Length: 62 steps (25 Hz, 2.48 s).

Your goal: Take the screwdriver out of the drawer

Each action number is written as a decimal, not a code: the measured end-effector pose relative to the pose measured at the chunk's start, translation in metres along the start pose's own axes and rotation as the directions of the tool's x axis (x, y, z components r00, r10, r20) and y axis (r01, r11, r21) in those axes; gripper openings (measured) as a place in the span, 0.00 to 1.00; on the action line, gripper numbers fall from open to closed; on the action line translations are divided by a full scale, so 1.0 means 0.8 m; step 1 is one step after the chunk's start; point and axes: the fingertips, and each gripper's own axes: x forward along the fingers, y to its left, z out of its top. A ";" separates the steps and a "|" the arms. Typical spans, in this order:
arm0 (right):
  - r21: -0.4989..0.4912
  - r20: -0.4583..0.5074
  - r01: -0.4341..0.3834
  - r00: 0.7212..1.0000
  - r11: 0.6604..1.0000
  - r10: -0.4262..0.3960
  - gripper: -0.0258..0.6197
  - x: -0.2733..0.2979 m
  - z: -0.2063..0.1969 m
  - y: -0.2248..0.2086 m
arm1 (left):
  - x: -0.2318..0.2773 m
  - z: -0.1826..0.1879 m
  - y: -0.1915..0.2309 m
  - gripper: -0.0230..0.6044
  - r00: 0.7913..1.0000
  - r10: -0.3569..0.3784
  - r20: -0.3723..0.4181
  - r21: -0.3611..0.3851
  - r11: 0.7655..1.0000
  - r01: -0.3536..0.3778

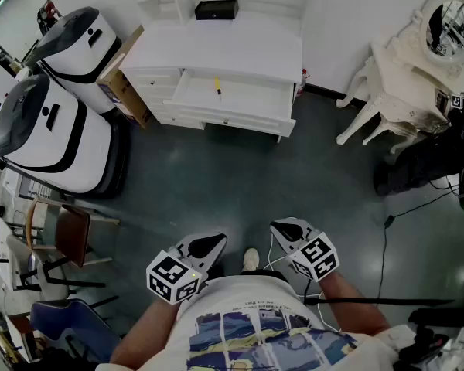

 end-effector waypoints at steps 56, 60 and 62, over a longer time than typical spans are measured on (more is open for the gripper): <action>0.115 -0.168 0.253 0.958 0.961 -0.232 0.20 0.481 0.263 -0.342 | -0.033 0.201 0.516 0.06 0.990 0.089 0.110 -0.112 0.991 -0.076; 0.116 -0.247 0.245 0.946 0.962 -0.211 0.22 0.540 0.246 -0.403 | -0.012 0.235 0.549 0.06 0.984 0.144 0.102 -0.132 0.983 -0.130; 0.121 -0.277 0.245 0.939 0.962 -0.204 0.23 0.562 0.235 -0.428 | 0.000 0.247 0.561 0.06 0.981 0.169 0.094 -0.146 0.977 -0.154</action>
